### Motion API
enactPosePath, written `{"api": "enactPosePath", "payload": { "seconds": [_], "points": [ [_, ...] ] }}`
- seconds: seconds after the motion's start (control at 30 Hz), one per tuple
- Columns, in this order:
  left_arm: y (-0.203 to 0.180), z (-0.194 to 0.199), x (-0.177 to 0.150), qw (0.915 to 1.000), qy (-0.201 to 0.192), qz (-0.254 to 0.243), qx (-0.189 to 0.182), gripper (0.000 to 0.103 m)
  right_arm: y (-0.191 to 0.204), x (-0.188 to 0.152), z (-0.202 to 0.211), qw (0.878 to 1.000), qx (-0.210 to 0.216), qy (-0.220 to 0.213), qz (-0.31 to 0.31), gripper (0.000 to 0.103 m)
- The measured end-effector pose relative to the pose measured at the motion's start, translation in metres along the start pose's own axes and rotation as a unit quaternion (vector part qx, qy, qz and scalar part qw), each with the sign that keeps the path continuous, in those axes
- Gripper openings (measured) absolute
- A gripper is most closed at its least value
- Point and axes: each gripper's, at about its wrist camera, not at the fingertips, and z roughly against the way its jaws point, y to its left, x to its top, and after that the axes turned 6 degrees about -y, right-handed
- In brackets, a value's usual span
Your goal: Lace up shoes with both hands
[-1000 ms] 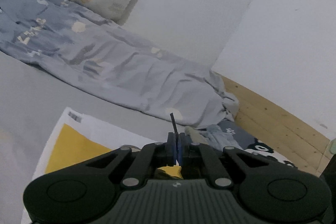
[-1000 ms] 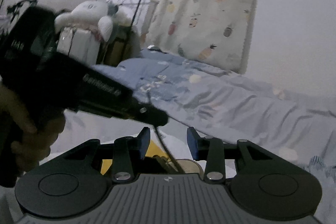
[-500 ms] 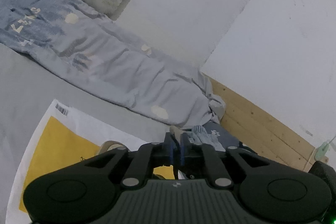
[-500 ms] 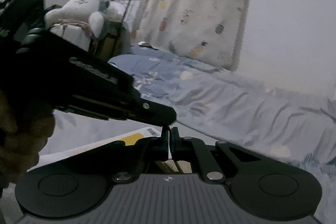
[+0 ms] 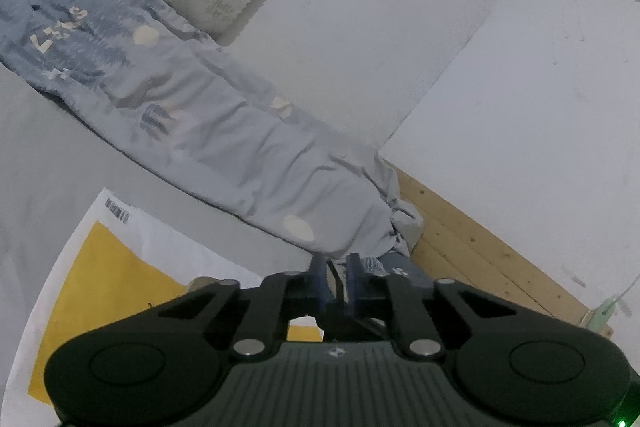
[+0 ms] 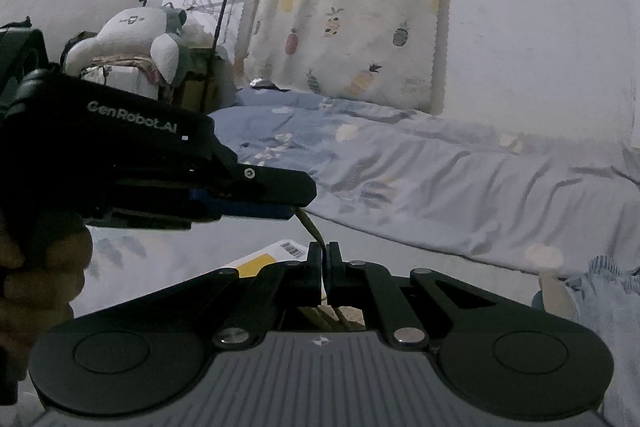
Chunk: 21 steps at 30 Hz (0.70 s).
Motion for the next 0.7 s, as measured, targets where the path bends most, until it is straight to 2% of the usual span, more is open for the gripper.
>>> {"api": "enactPosePath", "payload": {
  "seconds": [0.23,0.57,0.7],
  "points": [
    [0.002,0.002,0.001,1.0,-0.008,-0.001,0.005,0.0,0.003,0.001,-0.003,1.0,-0.005,0.006,0.016,0.002],
    [-0.001,-0.001,0.0,0.9997,0.009,-0.02,0.008,0.0,0.024,-0.001,-0.002,0.997,-0.01,-0.005,0.077,0.006],
    [-0.004,-0.003,-0.002,0.9992,0.018,-0.034,0.007,0.0,0.025,-0.001,-0.002,0.997,-0.009,-0.01,0.078,0.006]
  ]
}}
